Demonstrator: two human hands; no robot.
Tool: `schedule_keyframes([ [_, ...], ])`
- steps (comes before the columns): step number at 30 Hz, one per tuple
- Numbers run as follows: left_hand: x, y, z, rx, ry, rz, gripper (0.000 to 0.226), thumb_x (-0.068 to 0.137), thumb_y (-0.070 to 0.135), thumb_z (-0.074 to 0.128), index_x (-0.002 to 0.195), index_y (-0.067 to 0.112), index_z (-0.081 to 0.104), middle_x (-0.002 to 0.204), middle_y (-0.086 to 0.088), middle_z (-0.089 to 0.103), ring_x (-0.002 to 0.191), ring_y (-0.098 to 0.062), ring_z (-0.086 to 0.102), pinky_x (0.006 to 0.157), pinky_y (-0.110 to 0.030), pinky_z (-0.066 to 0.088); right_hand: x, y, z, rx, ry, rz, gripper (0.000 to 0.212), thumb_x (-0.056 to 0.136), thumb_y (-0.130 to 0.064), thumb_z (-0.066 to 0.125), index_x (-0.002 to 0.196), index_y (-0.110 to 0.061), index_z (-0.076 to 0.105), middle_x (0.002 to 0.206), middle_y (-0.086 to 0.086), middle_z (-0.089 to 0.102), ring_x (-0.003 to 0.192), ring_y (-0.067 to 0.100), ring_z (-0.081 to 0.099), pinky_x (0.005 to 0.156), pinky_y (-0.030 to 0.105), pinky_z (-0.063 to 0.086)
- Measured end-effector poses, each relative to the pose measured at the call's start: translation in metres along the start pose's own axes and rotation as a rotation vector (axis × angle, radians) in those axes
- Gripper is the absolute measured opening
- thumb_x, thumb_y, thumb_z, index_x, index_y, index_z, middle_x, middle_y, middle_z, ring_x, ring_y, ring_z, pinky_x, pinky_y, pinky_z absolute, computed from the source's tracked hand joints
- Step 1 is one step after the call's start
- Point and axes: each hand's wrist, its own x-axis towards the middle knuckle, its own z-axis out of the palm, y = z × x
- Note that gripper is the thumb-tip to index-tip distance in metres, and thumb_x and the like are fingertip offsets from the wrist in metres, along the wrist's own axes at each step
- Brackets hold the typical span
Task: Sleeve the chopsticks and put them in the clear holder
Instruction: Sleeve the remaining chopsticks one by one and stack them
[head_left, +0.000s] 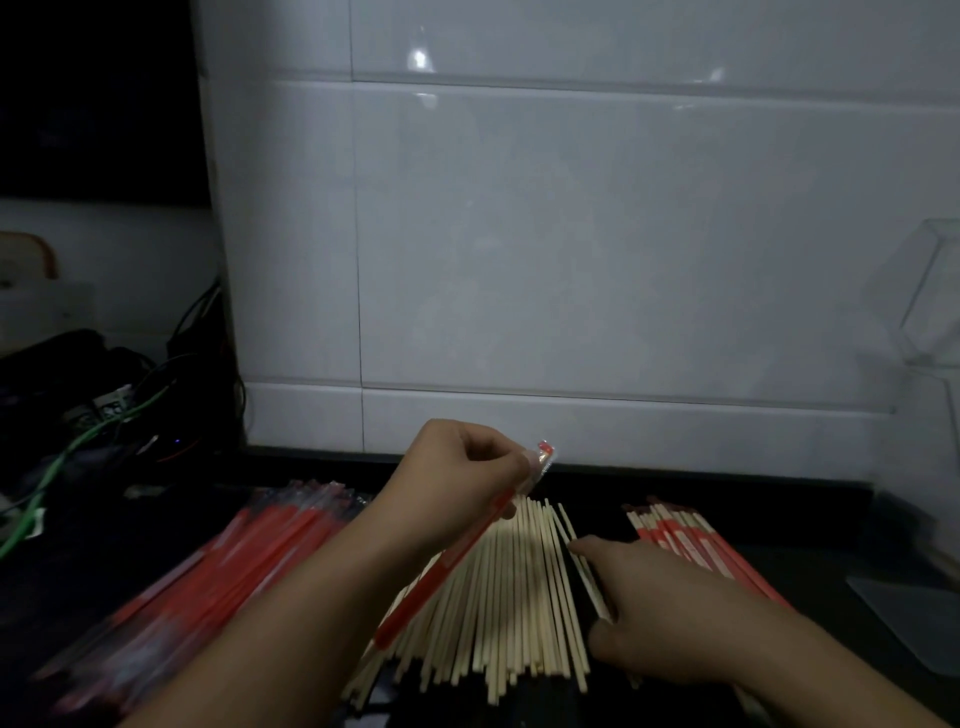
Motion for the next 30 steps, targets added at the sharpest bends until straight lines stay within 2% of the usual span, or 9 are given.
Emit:
schedule_keyframes([
  [3,0.001,-0.001,0.001,-0.001,0.0,-0.001,0.018,0.093,0.028,0.065,0.085,0.017,0.077,0.075,0.003,0.074,0.064,-0.008,0.069,0.065,-0.022,0.054,0.003,-0.002,0.005,-0.031,0.053,0.032,0.044,0.081,-0.031,0.064,0.122,-0.026,0.051,0.116,-0.005,0.061,0.102,0.012,0.061,0.085,0.028,0.053],
  [7,0.0,-0.001,0.001,0.0,-0.002,-0.002,0.018,0.093,0.028,0.065,0.085,0.017,0.077,0.072,0.004,0.073,0.063,-0.006,0.068,0.064,-0.021,0.052,0.004,-0.003,0.007,-0.011,0.076,0.03,0.046,0.085,-0.027,0.064,0.128,-0.024,0.05,0.116,-0.005,0.061,0.097,0.01,0.062,0.076,0.022,0.052],
  [11,0.001,-0.001,0.0,0.012,0.007,0.002,0.018,0.093,0.03,0.065,0.086,0.018,0.077,0.077,0.003,0.074,0.065,-0.006,0.069,0.063,-0.019,0.052,0.003,0.003,-0.002,0.157,0.173,-0.018,0.037,0.086,-0.028,0.061,0.121,-0.034,0.053,0.09,-0.012,0.058,0.068,-0.001,0.057,0.056,0.016,0.041],
  [13,0.001,-0.001,-0.001,0.007,0.003,0.001,0.018,0.093,0.029,0.065,0.085,0.018,0.077,0.077,0.001,0.074,0.065,-0.007,0.069,0.061,-0.017,0.052,0.005,0.007,-0.013,0.427,0.35,-0.04,0.014,0.089,-0.019,0.059,0.1,-0.025,0.065,0.072,-0.001,0.063,0.054,0.003,0.057,0.054,0.022,0.048],
  [15,0.001,0.0,-0.002,-0.007,-0.002,0.0,0.018,0.092,0.029,0.065,0.085,0.017,0.077,0.077,0.001,0.074,0.065,-0.008,0.069,0.061,-0.016,0.053,0.003,0.01,-0.024,0.795,0.525,-0.072,0.025,0.093,-0.002,0.051,0.088,-0.017,0.071,0.065,0.008,0.066,0.05,0.012,0.06,0.054,0.029,0.049],
  [18,0.0,0.001,-0.001,-0.031,-0.016,-0.005,0.018,0.09,0.03,0.067,0.085,0.016,0.077,0.079,0.004,0.074,0.066,-0.009,0.07,0.062,-0.017,0.056,-0.005,0.016,-0.036,1.118,0.705,-0.198,0.03,0.091,0.01,0.05,0.096,-0.01,0.071,0.075,0.011,0.072,0.065,0.019,0.071,0.056,0.026,0.051],
  [20,0.0,0.001,-0.001,-0.043,-0.025,-0.012,0.018,0.089,0.031,0.068,0.086,0.016,0.078,0.08,0.005,0.075,0.068,-0.011,0.071,0.064,-0.018,0.058,-0.006,0.017,-0.038,1.179,0.799,-0.268,0.023,0.091,0.004,0.058,0.103,-0.012,0.07,0.084,0.01,0.075,0.075,0.018,0.074,0.058,0.021,0.053],
  [22,-0.001,0.002,-0.001,-0.046,-0.042,-0.02,0.019,0.089,0.032,0.069,0.086,0.016,0.078,0.08,0.005,0.075,0.067,-0.011,0.071,0.064,-0.019,0.056,-0.004,0.019,-0.039,1.221,0.921,-0.279,0.013,0.094,-0.01,0.06,0.101,-0.014,0.07,0.079,0.007,0.074,0.07,0.016,0.071,0.056,0.018,0.052],
  [30,-0.002,0.005,0.001,-0.049,-0.079,-0.053,0.019,0.085,0.034,0.072,0.084,0.017,0.078,0.075,0.001,0.074,0.064,-0.008,0.069,0.062,-0.018,0.057,-0.005,0.028,-0.044,1.311,1.219,-0.219,0.028,0.104,-0.026,0.044,0.085,-0.018,0.062,0.059,0.0,0.063,0.05,0.012,0.055,0.046,0.02,0.043],
])
